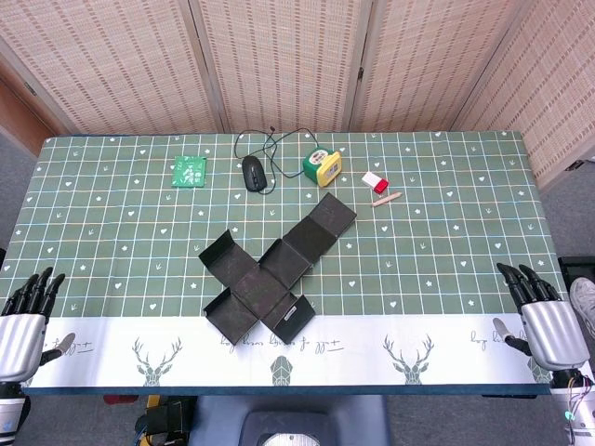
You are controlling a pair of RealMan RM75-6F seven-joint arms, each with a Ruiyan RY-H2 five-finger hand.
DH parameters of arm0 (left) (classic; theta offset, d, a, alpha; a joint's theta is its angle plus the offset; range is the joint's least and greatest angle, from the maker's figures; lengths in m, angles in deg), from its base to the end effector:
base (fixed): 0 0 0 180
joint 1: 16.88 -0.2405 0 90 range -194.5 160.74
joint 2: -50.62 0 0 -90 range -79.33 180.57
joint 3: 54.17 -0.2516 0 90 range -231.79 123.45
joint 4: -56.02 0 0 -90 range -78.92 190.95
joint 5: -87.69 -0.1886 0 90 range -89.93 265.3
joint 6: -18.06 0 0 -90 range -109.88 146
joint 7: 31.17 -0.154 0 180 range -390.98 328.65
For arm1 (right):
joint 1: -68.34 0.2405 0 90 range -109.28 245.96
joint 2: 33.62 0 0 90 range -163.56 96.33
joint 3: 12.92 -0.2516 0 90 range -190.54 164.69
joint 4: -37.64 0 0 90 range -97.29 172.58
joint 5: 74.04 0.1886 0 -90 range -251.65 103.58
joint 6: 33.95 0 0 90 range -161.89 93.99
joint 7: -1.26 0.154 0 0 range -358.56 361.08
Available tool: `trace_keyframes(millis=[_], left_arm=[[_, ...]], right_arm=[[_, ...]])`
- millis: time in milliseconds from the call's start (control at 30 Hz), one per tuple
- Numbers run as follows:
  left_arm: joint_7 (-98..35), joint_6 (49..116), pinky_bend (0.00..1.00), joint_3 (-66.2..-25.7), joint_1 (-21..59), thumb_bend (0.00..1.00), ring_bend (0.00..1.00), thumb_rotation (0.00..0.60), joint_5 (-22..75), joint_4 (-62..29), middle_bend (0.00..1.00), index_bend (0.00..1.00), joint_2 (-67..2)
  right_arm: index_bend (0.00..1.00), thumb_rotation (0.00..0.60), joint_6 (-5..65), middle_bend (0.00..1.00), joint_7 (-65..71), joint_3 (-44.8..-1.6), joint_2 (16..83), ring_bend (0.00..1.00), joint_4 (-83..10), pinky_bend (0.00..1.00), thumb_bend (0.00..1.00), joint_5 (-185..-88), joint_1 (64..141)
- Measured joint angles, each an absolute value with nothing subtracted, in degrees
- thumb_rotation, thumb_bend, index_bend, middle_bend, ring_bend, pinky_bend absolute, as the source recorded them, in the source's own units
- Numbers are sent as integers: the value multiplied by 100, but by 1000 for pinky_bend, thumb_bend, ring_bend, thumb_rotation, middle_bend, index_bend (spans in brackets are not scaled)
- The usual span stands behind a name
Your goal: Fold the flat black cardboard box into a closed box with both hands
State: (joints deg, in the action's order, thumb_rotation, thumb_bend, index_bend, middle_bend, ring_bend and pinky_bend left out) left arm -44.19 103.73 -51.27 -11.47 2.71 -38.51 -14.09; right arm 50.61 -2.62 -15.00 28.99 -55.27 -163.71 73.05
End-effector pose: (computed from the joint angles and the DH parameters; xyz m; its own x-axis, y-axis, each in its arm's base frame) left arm -0.2909 0.1912 0.1727 0.5513 -0.0090 0.8343 0.8343 -0.0030 -0.5513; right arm -0.2916 -0.1851 0.1767 0.4772 -0.0197 0.8786 -0.8771 -0.0723 0.4748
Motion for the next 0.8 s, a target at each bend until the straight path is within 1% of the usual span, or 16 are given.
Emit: trace_keyframes(millis=[367,467,533,567,667,700,733,767,800], left_arm=[[-4365,10352,156,-5142,-1126,170,10,600,248,-3884,0,0,-1393],[-4338,10391,156,-5136,-1134,169,10,600,226,-3893,0,0,-1380],[-4315,10405,156,-5136,-1140,169,11,600,216,-3905,0,0,-1366],[-4306,10410,156,-5137,-1142,170,10,600,211,-3911,0,0,-1360],[-4276,10441,156,-5141,-1153,169,11,600,186,-3919,0,0,-1352],[-4266,10454,156,-5143,-1158,169,11,600,175,-3919,0,0,-1352],[-4251,10471,156,-5149,-1166,169,10,600,161,-3916,0,0,-1353],[-4242,10482,156,-5153,-1175,169,11,600,155,-3914,0,0,-1353],[-4232,10494,156,-5158,-1183,169,11,600,149,-3912,0,0,-1352]], right_arm=[[0,600,5041,129,-235,-1517,2824,136,-5640,229,292,-16400,7360],[0,600,5027,129,-209,-1534,2774,149,-5676,229,292,-16422,7396],[0,600,4956,129,-217,-1547,2708,186,-5741,242,292,-16431,7449],[0,600,4908,129,-229,-1557,2664,225,-5786,275,292,-16438,7485],[0,600,4686,129,-288,-1616,2491,388,-5978,468,292,-16480,7685],[0,600,4604,130,-319,-1644,2442,447,-6039,548,292,-16494,7764],[0,600,4486,132,-372,-1687,2385,487,-6118,602,292,-16512,7880],[0,600,4393,139,-423,-1723,2348,547,-6176,683,292,-16525,7973],[0,600,4295,147,-488,-1762,2315,593,-6234,732,292,-16535,8070]])
